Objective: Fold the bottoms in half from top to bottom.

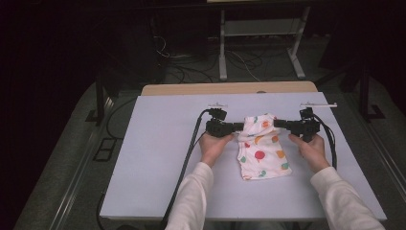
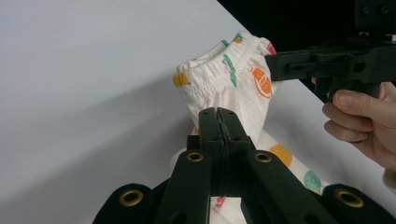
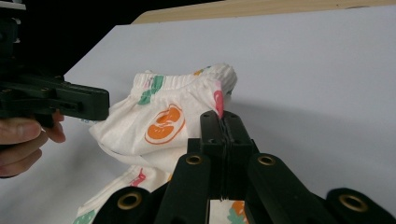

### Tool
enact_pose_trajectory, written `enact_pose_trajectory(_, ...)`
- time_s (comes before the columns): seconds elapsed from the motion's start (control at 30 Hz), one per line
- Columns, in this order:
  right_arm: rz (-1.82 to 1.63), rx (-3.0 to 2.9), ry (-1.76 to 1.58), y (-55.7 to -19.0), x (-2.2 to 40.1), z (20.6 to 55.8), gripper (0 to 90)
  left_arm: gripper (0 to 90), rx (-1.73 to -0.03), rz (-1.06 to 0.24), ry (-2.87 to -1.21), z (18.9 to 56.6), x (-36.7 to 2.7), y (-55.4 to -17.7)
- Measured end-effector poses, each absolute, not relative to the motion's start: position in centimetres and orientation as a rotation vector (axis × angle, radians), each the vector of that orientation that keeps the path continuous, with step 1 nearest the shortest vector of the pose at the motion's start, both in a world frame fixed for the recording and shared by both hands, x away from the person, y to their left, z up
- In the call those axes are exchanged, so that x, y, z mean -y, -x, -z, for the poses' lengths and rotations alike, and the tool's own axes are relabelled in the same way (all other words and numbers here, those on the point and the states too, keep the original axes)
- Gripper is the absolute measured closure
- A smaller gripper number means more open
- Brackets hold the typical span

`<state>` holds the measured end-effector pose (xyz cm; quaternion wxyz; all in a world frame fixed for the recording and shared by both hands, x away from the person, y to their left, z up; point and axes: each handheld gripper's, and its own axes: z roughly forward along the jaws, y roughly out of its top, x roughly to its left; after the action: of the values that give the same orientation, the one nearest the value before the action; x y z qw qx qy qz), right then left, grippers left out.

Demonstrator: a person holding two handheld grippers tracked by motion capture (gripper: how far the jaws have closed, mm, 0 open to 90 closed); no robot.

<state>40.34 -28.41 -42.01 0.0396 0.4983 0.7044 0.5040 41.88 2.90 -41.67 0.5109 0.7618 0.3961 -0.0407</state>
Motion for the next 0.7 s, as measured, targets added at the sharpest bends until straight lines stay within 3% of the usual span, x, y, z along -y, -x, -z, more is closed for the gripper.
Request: enact_pose_trajectory(0.7, -1.531, -2.184, -1.508, -38.0, 28.7, 41.9, 87.6, 88.5, -0.901, 0.121, -1.849, 41.9, -2.9, -39.9)
